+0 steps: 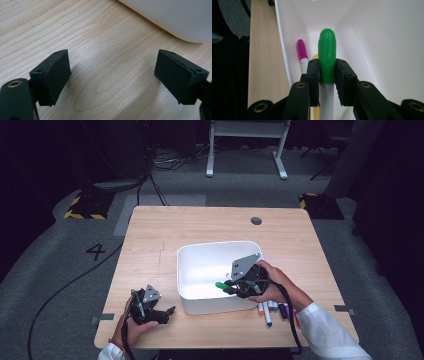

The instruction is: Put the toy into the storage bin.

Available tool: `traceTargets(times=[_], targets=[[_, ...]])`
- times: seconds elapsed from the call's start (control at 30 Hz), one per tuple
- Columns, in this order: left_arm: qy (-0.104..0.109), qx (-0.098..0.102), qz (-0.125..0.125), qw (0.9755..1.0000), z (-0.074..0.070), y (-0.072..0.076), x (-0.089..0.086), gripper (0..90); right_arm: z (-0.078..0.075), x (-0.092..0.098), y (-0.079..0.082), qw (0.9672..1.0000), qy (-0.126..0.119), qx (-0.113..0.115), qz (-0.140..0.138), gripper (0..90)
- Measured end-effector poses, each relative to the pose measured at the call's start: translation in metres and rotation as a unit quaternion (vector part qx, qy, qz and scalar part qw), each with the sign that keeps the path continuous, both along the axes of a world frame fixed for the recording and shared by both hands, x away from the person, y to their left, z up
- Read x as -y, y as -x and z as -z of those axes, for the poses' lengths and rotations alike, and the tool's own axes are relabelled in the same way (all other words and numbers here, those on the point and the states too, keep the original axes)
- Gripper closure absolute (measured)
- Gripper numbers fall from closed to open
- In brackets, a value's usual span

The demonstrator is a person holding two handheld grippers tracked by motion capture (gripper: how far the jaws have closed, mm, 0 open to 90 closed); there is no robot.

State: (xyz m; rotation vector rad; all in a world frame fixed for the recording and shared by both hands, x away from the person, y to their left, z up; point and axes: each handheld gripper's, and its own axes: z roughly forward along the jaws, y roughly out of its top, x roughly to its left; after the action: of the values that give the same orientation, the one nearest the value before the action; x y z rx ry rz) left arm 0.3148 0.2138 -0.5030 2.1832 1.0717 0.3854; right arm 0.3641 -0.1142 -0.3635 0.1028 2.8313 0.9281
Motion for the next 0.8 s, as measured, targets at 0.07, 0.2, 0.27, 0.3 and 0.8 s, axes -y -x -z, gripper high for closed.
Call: traceTargets(times=[0.07,0.2,0.27,0.3,0.8], targets=[[0.0,0.0,0.002,1.0,0.0,0.0,0.0,13.5,0.001,-0.001,0.001,1.0,0.006,-0.002,0.0,74.5],[-0.001,0.001,0.001,1.0,0.0,0.0,0.0,13.6,0.001,-0.002,0.001,0.9999,0.01,-0.012,0.0,74.4],[0.0,0.0,0.0,1.0,0.0,0.0,0.0,13.6,0.001,-0.002,0.0,0.9998,0.01,-0.014,0.0,74.1],[0.0,0.0,0.0,1.0,0.0,0.0,0.0,13.5,0.001,-0.002,0.0,0.9998,0.011,-0.014,0.002,73.8],[-0.001,0.001,0.003,1.0,0.0,0.0,0.0,13.6,-0.011,0.016,-0.004,0.9971,-0.053,0.018,0.051,56.1]])
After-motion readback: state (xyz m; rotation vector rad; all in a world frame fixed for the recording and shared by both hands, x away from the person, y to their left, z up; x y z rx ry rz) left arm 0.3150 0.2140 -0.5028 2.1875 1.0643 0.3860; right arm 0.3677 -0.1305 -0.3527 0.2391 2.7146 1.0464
